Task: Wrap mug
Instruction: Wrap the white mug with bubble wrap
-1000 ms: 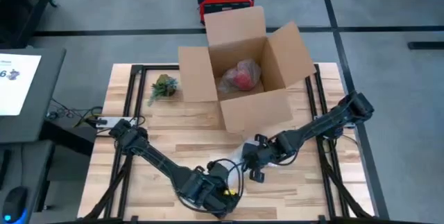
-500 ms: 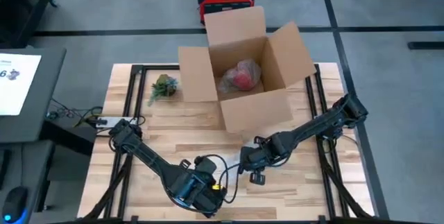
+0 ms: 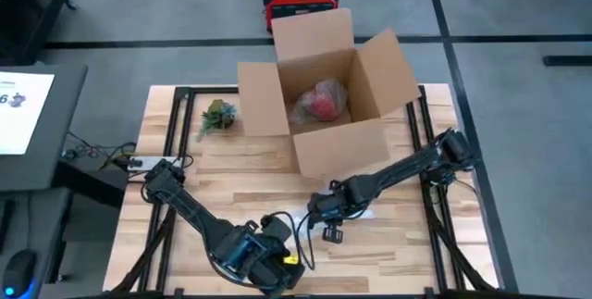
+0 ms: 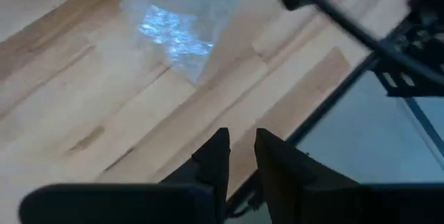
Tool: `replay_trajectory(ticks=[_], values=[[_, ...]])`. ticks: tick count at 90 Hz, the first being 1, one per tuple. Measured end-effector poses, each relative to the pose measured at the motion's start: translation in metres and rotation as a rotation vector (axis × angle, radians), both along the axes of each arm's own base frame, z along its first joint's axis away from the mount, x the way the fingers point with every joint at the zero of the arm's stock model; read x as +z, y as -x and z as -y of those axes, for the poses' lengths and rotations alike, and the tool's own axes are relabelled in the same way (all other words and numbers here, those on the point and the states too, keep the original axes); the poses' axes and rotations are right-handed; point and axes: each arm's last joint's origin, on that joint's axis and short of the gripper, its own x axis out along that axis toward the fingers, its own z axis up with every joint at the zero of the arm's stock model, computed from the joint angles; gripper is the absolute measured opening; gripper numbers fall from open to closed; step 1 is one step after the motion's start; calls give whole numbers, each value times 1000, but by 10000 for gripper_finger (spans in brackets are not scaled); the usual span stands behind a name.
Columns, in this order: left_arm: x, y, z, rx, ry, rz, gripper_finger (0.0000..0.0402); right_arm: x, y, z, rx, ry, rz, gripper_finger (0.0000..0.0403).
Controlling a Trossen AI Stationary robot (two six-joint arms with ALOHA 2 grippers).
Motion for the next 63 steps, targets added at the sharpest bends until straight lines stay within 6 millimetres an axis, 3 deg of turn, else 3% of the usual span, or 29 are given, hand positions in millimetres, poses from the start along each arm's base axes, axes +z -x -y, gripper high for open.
replay_trajectory(ticks=[28, 50, 63], values=[[19, 11, 5, -49, 32, 61, 52, 70, -8, 0, 2, 11, 28, 0], [20, 13, 7, -76, 20, 60, 52, 101, -9, -3, -1, -32, 35, 0], [20, 15, 9, -86, 21, 59, 52, 99, -6, -15, 20, -52, 24, 0]])
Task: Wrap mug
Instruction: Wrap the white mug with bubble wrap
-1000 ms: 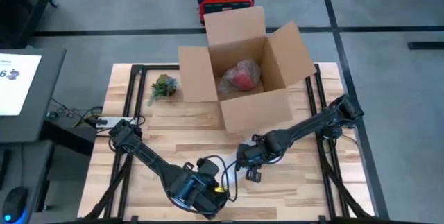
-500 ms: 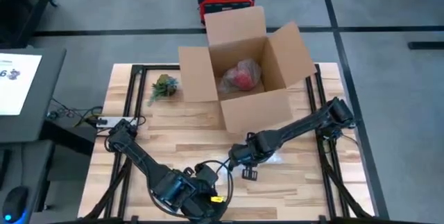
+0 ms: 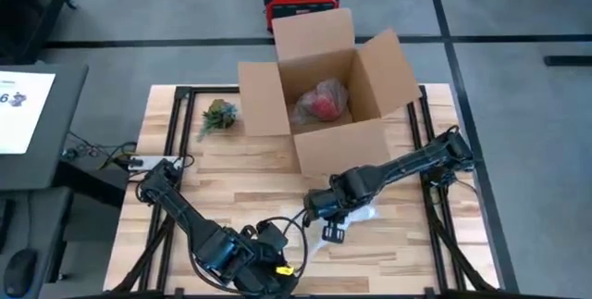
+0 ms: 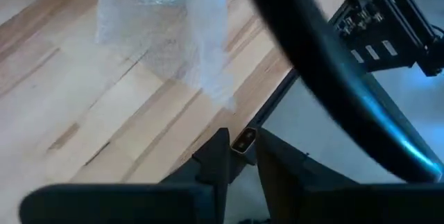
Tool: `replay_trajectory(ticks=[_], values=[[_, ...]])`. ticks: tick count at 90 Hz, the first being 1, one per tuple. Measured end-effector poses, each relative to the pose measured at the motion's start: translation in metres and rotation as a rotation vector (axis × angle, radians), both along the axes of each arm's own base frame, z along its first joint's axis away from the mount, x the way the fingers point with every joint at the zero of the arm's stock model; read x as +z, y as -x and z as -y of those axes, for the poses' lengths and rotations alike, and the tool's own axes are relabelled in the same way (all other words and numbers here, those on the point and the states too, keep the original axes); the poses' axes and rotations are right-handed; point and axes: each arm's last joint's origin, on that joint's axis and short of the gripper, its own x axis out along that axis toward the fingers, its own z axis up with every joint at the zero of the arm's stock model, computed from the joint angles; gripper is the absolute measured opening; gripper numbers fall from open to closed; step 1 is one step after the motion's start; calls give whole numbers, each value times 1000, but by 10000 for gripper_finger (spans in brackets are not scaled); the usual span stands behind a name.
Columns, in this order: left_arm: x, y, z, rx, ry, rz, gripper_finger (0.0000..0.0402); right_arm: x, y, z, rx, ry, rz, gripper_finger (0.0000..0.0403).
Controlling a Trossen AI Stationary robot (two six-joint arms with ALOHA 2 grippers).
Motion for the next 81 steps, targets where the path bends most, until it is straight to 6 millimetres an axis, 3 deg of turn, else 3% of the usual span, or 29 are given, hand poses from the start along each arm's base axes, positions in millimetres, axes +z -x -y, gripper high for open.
replay_trajectory(ticks=[23, 31, 37, 47, 56, 71, 81], values=[[6, 6, 0, -10, -2, 17, 52, -74, -18, 9, -23, 82, -90, 0], [8, 7, 0, -11, -1, 24, 52, -90, -24, 15, -24, 96, -128, 0], [9, 8, 0, -13, 0, 26, 52, -90, -25, 15, -22, 98, -141, 0], [9, 7, 0, -12, 3, 28, 52, -75, -21, 13, -12, 104, -154, 0], [9, 8, 1, -16, 1, 29, 52, -39, -12, 9, -7, 87, -85, 0], [9, 7, -1, -30, -19, 31, 52, 16, 22, -10, 37, 28, 46, 0], [9, 4, -4, -44, -36, 29, 52, 44, 53, -26, -37, 23, 165, 4]])
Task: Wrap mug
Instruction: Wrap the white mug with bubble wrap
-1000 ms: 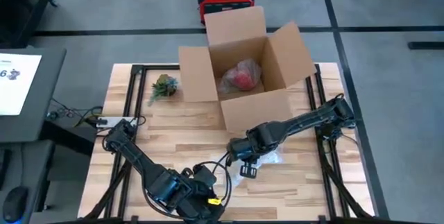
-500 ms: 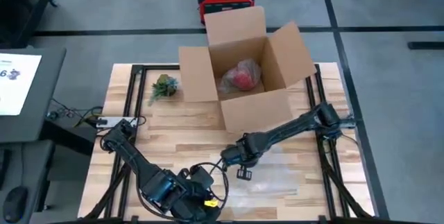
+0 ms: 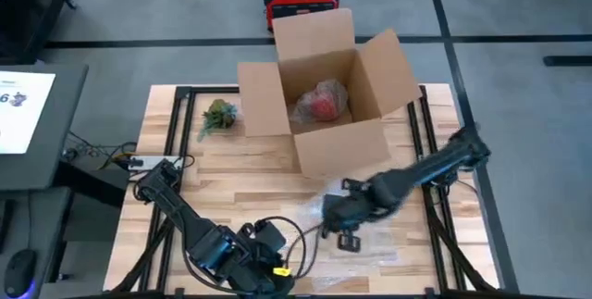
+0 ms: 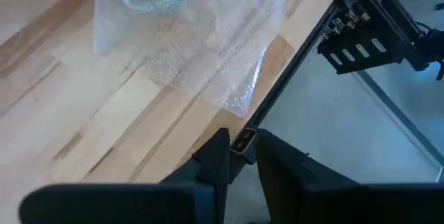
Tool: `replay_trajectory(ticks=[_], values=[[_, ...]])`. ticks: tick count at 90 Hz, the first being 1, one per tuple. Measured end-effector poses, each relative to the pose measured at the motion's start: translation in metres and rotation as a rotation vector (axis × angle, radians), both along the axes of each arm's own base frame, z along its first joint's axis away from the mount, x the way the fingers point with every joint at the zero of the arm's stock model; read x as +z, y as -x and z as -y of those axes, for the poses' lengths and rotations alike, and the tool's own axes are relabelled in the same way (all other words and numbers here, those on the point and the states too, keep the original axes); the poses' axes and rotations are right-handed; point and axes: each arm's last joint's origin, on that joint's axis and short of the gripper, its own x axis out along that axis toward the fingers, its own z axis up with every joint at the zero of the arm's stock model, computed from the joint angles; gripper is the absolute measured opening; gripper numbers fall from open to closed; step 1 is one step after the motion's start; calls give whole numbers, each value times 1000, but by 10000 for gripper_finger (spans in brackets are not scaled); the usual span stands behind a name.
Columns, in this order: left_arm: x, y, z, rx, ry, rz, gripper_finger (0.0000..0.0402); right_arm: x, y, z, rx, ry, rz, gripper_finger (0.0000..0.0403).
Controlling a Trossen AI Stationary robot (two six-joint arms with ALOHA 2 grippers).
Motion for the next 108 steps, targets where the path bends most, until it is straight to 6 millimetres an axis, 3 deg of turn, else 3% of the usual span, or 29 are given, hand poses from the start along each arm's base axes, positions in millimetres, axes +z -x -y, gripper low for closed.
replay_trajectory(ticks=[7, 23, 40, 56, 70, 81, 92, 108], values=[[0, -3, -4, -6, -15, -1, 52, 0, 20, -9, -74, 0, 16, 20], [-4, -13, -16, -11, -62, -10, 52, -32, 44, -9, -254, -49, -30, 97], [-7, -18, -23, -57, -69, -50, 52, -52, 26, -15, 30, 6, 126, 184], [-8, -14, -23, -54, -77, -87, 52, -88, 2, -10, 197, 159, 45, 212], [-8, -12, -18, -67, -74, -79, 52, -109, -14, -6, 203, 208, -38, 185], [-10, -16, -11, -121, -39, -50, 51, -115, -22, -6, 213, 229, -73, 116], [-29, -29, -2, -130, -9, 0, 39, -110, -25, -5, 214, 221, -63, 23], [-71, -50, 10, -133, 35, 124, 4, -107, -25, 11, 123, 212, -125, 15]])
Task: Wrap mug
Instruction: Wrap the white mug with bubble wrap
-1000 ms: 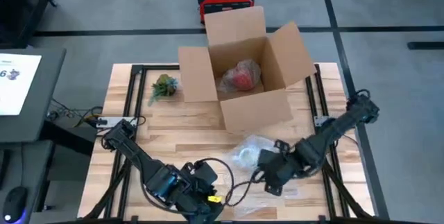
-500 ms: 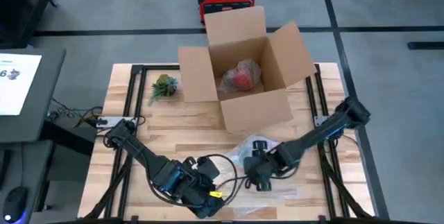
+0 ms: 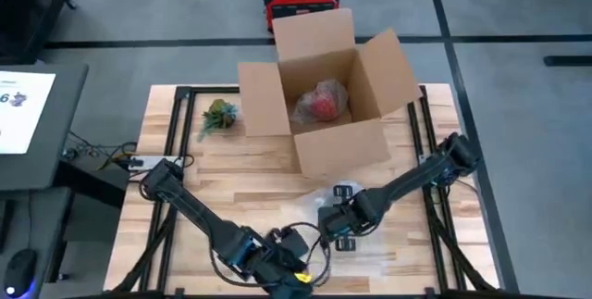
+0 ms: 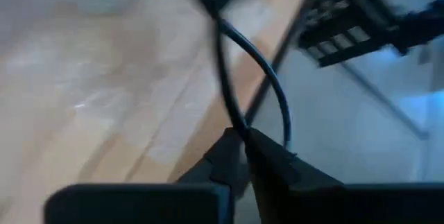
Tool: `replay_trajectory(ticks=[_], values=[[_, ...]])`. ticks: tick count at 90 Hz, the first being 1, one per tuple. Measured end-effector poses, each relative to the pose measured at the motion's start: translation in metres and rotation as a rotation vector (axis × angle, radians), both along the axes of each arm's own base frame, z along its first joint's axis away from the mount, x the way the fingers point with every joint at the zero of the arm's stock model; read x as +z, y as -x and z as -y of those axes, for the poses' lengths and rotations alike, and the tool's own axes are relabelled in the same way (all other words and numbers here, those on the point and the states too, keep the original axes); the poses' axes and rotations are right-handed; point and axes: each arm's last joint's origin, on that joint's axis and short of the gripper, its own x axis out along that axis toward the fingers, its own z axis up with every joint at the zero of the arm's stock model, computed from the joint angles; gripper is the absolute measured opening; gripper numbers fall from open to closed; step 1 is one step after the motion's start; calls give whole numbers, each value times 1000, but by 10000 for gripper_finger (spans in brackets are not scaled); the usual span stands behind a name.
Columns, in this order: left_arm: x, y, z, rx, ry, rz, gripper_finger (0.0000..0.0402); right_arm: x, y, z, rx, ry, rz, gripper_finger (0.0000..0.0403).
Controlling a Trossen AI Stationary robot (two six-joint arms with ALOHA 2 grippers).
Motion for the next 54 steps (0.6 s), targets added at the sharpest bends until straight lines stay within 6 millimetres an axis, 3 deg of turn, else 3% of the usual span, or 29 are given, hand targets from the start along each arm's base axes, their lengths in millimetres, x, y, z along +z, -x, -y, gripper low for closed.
replay_trajectory(ticks=[12, 35, 54], values=[[-44, -9, -4, 54, -36, 28, 4, 0, -2, 9, -52, -36, -27, 9], [-104, -16, -14, 49, 5, 152, 0, 15, 0, 23, -149, -80, -8, 7], [-154, -3, -31, 76, 84, 130, 0, 18, 1, 38, -224, -67, -36, 6]])
